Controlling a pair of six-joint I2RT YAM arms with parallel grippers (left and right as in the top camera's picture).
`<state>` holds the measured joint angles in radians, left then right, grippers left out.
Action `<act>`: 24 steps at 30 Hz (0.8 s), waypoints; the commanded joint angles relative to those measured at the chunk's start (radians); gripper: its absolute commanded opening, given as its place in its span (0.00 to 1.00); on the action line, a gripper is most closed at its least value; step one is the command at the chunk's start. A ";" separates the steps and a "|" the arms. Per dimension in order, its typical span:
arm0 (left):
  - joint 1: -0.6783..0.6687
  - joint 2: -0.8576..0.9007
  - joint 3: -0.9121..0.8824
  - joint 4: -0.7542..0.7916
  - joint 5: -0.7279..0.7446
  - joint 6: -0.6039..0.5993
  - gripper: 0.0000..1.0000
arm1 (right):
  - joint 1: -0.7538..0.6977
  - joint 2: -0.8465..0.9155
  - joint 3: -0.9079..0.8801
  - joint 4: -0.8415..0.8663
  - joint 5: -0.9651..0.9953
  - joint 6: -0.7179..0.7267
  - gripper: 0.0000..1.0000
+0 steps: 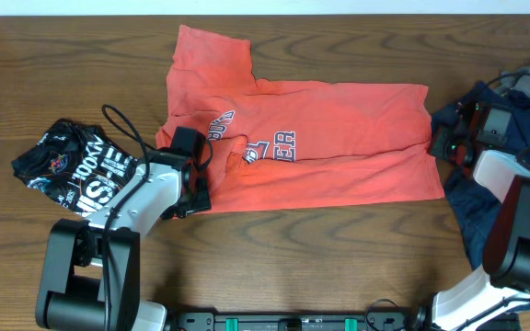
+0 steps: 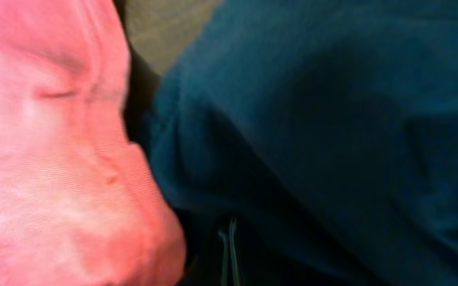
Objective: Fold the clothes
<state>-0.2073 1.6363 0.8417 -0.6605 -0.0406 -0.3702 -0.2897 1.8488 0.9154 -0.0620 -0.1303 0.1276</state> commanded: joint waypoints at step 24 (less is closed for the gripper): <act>0.002 0.010 -0.021 -0.012 -0.011 -0.010 0.59 | -0.292 -0.052 0.219 -0.197 -0.458 0.072 0.23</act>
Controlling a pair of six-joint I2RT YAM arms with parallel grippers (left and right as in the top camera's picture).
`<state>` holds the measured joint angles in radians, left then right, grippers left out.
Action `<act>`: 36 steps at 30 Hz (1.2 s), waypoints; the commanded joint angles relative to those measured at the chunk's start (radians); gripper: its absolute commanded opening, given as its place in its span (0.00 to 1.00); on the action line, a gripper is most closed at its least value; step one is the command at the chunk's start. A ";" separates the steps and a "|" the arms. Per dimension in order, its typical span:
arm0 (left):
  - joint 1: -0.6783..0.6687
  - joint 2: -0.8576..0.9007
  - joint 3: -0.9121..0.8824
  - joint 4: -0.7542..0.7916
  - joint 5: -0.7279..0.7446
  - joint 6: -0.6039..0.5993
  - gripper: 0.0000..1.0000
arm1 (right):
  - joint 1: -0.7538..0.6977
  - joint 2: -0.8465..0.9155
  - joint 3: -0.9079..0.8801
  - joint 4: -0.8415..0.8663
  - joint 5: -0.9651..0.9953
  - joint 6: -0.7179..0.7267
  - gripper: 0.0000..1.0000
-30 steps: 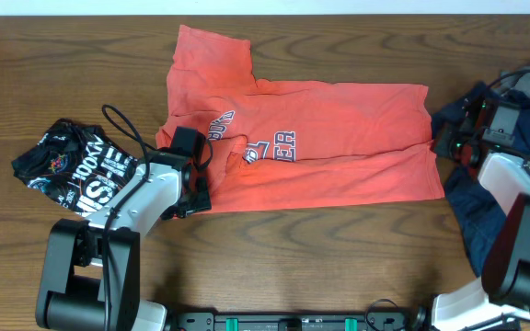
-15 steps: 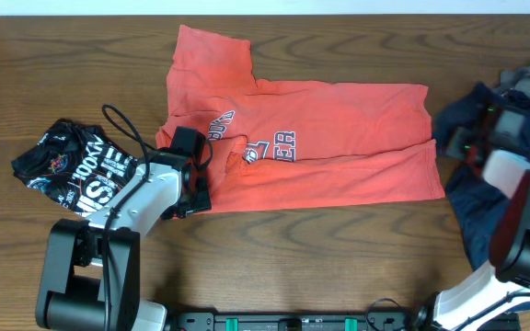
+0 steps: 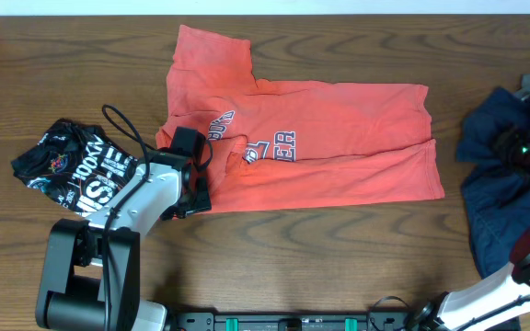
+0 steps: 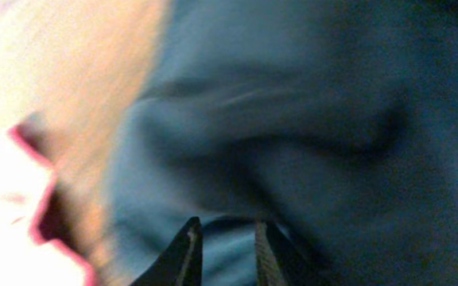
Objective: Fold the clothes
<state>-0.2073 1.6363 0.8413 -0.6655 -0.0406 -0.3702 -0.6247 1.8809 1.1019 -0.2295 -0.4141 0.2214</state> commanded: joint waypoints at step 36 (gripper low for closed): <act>0.002 0.010 -0.020 -0.084 -0.057 -0.017 0.59 | 0.409 -0.199 -0.363 -0.341 0.508 0.146 0.04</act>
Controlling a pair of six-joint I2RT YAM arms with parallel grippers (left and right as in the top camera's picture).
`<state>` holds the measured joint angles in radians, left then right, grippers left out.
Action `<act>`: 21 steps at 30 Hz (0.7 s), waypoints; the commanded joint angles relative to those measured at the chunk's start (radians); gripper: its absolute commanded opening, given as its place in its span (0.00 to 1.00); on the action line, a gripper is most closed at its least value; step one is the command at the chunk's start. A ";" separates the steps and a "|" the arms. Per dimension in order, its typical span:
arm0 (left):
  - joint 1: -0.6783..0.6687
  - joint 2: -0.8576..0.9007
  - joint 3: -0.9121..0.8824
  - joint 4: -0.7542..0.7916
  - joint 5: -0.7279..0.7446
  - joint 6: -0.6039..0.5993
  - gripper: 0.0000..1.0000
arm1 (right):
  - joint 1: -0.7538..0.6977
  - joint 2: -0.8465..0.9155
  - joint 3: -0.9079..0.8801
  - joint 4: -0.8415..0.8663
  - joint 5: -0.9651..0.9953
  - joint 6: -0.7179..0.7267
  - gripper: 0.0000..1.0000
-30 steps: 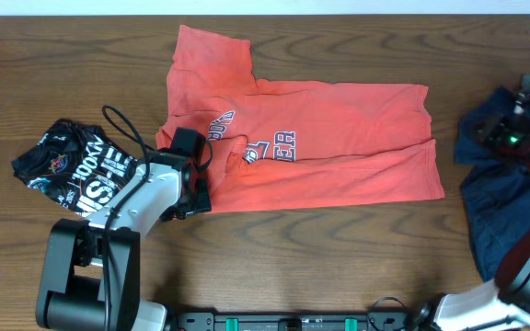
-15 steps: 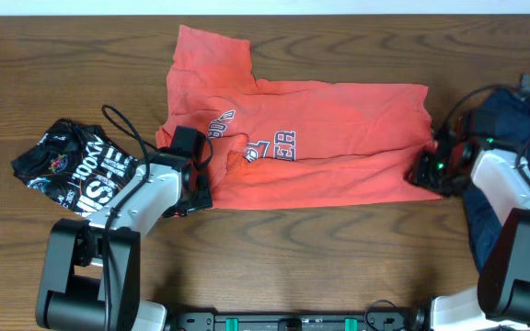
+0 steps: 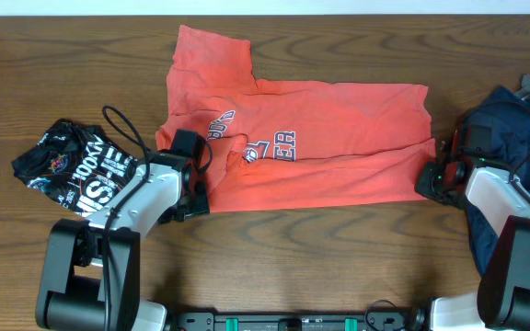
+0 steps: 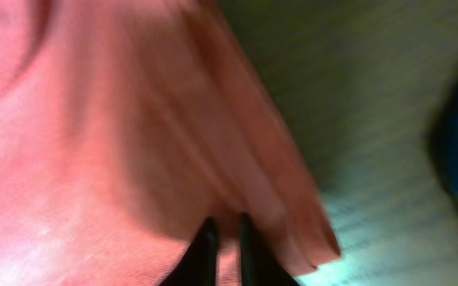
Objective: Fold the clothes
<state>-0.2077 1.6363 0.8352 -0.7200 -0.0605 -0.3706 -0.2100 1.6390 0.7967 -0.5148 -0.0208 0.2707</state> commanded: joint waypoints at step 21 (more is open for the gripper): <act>0.029 -0.060 -0.010 -0.001 -0.039 -0.139 0.64 | -0.058 0.039 -0.058 -0.132 0.227 0.159 0.01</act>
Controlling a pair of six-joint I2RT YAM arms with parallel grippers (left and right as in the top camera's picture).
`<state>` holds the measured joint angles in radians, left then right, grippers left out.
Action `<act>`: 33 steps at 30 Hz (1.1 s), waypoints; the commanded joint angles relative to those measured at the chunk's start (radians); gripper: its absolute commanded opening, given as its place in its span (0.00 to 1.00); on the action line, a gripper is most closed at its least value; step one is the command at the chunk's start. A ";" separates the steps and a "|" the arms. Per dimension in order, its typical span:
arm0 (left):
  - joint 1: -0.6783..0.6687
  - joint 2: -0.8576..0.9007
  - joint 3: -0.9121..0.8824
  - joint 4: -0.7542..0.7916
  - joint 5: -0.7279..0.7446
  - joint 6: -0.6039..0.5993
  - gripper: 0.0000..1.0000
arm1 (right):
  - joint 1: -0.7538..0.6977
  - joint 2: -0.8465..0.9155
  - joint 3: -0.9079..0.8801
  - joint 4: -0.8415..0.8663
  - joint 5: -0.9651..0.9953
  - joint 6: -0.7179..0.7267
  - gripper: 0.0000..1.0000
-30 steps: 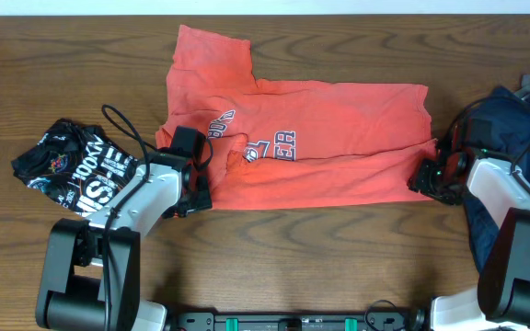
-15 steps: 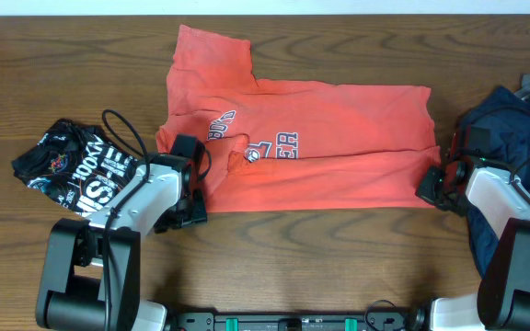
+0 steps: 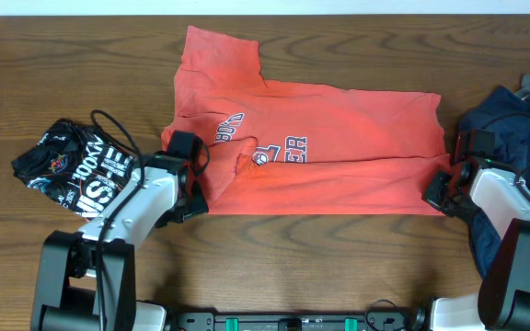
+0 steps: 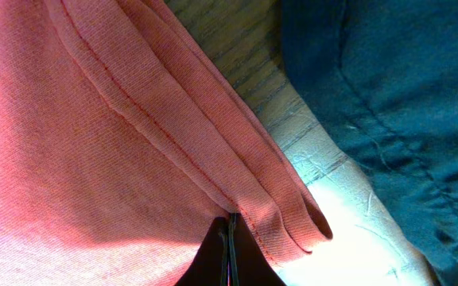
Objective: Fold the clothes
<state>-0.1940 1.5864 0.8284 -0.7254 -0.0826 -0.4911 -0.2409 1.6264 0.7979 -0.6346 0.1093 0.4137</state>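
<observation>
A red T-shirt (image 3: 339, 156) with dark lettering lies across the middle of the wooden table (image 3: 320, 267), one sleeve pointing to the far side. My left gripper (image 3: 194, 195) sits at its near left corner, apparently shut on the cloth; its fingers are hidden under the wrist. My right gripper (image 3: 437, 191) is at the near right corner. In the right wrist view the right gripper (image 4: 230, 226) has its jaws pressed together on the layered hem of the red T-shirt (image 4: 94, 143). The near edge of the shirt runs straight between the two grippers.
A crumpled black garment with white print (image 3: 72, 164) lies at the left. A dark blue garment (image 3: 509, 129) is heaped at the right edge, close to the right arm, also the blue cloth (image 4: 388, 103) in the wrist view. Grey cloth shows behind it.
My right gripper, slightly open over the shirt's near right corner before, is now shut on the hem. The whole shirt has shifted a little to the right and its near edge is straighter.
My left gripper stayed at the shirt's near left corner throughout. The right gripper was first by the shirt's right edge beside the blue garment, then open over the blue heap, then at the shirt's near right corner, and now holds that hem.
</observation>
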 commanded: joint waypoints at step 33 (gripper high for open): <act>0.182 -0.080 -0.044 -0.088 -0.175 -0.004 0.06 | -0.059 0.052 -0.059 -0.059 0.104 0.046 0.01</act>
<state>-0.0635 1.5471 0.7715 -0.7769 -0.2066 -0.4942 -0.2474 1.6268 0.7979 -0.6521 0.1268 0.4232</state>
